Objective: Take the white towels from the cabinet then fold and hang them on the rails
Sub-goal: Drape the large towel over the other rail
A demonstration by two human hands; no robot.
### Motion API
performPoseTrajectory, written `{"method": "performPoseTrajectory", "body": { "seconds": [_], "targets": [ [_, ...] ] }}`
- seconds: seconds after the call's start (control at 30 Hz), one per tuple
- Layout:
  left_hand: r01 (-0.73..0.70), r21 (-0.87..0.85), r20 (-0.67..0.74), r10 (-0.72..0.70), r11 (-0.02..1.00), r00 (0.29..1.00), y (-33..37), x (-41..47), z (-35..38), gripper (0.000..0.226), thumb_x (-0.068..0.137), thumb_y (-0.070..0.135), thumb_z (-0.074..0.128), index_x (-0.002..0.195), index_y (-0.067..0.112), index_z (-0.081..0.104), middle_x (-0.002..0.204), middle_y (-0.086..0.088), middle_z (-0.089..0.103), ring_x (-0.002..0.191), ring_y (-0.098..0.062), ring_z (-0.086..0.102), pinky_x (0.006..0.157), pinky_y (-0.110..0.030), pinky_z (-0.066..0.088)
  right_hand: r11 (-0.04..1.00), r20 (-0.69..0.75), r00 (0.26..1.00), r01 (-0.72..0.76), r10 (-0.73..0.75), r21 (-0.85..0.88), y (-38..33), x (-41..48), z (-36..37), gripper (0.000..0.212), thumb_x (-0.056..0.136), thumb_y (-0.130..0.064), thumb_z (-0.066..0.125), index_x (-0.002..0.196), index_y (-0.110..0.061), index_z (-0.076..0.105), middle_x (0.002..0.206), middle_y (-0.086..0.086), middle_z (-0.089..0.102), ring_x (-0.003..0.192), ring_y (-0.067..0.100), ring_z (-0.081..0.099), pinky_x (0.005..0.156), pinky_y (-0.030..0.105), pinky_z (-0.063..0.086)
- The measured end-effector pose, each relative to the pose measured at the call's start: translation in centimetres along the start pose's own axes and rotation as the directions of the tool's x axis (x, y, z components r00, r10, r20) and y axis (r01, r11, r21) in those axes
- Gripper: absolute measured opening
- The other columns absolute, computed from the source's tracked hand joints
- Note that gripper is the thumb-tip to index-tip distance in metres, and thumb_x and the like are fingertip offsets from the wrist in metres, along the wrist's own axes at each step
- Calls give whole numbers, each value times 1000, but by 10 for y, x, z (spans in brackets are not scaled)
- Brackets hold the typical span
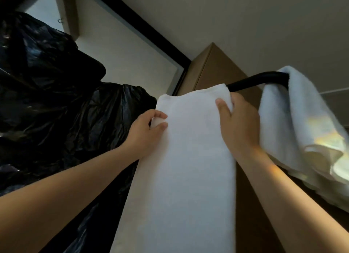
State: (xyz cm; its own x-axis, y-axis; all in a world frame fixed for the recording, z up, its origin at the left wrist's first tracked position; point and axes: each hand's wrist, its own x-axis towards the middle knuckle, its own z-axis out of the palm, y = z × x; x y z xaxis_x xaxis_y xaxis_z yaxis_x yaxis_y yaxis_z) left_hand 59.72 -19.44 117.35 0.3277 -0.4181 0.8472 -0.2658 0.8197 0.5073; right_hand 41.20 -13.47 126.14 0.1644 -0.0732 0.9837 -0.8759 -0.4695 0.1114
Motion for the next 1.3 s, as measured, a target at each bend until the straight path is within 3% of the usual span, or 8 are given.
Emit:
{"method": "performPoseTrajectory", "body": {
  "seconds": [0.27, 0.43, 0.57, 0.67, 0.83, 1.0, 1.17, 1.3],
  "targets": [
    [-53, -143, 60, 62, 988, 996, 4, 52, 30, 20, 93, 24, 59, 113, 25, 61, 103, 10, 55, 79, -3, 54, 64, -8, 42, 942, -36, 999, 0, -13, -337, 1, 52, -9, 34, 103, -40, 39, 112, -12, 57, 104, 6, 65, 99, 25, 60, 81, 38, 43],
    [-57, -227, 117, 85, 972, 989, 4, 73, 50, 26, 93, 25, 59, 119, 23, 60, 115, 4, 53, 101, -13, 54, 87, -27, 47, 838, -6, 999, 37, -49, -544, 0, 76, -14, 37, 103, -38, 37, 117, -9, 55, 113, 12, 65, 104, 32, 59, 73, 32, 29],
    [-76, -258, 171, 123, 963, 977, 4, 94, 71, 29, 94, 29, 58, 123, 26, 56, 125, 2, 51, 110, -16, 53, 96, -32, 46, 716, 16, 995, 79, -94, -694, 0, 96, -18, 39, 103, -38, 36, 123, -9, 53, 117, 15, 64, 108, 35, 58, 76, 37, 34],
    [-105, -264, 211, 163, 959, 964, 6, 110, 89, 36, 95, 32, 56, 130, 26, 52, 133, 3, 47, 110, -12, 50, 92, -24, 40, 684, 11, 994, 86, -113, -724, 4, 113, -21, 37, 103, -36, 39, 119, -8, 55, 114, 16, 65, 106, 37, 58, 92, 42, 36],
    [-116, -306, 214, 187, 945, 959, 12, 132, 114, 37, 96, 32, 53, 132, 24, 51, 134, 1, 45, 110, -11, 48, 93, -23, 37, 696, -24, 997, 30, -68, -717, 11, 141, -22, 35, 102, -34, 41, 113, -5, 57, 114, 15, 64, 105, 37, 58, 75, 36, 32],
    [-158, -357, 176, 232, 921, 957, 10, 151, 133, 35, 99, 34, 47, 133, 25, 49, 140, 2, 41, 113, -5, 40, 95, -20, 29, 739, -99, 995, -59, -11, -671, 18, 152, -19, 36, 101, -35, 43, 114, -4, 58, 119, 15, 63, 110, 36, 57, 76, 33, 32],
    [-168, -387, 213, 265, 907, 940, 10, 177, 143, 33, 101, 36, 42, 128, 22, 53, 132, 3, 52, 118, -12, 48, 98, -26, 36, 772, -140, 983, -182, 121, -609, 18, 161, -20, 34, 101, -27, 47, 114, 3, 58, 121, 19, 62, 112, 36, 57, 74, 29, 31],
    [-154, -357, 296, 268, 921, 917, 14, 189, 148, 42, 102, 43, 33, 128, 22, 57, 118, 8, 56, 112, -12, 50, 91, -25, 34, 756, -148, 952, -303, 269, -579, 15, 171, -23, 22, 96, -14, 50, 76, -4, 51, 100, 19, 62, 103, 34, 60, 70, 28, 33]
  ]
}}
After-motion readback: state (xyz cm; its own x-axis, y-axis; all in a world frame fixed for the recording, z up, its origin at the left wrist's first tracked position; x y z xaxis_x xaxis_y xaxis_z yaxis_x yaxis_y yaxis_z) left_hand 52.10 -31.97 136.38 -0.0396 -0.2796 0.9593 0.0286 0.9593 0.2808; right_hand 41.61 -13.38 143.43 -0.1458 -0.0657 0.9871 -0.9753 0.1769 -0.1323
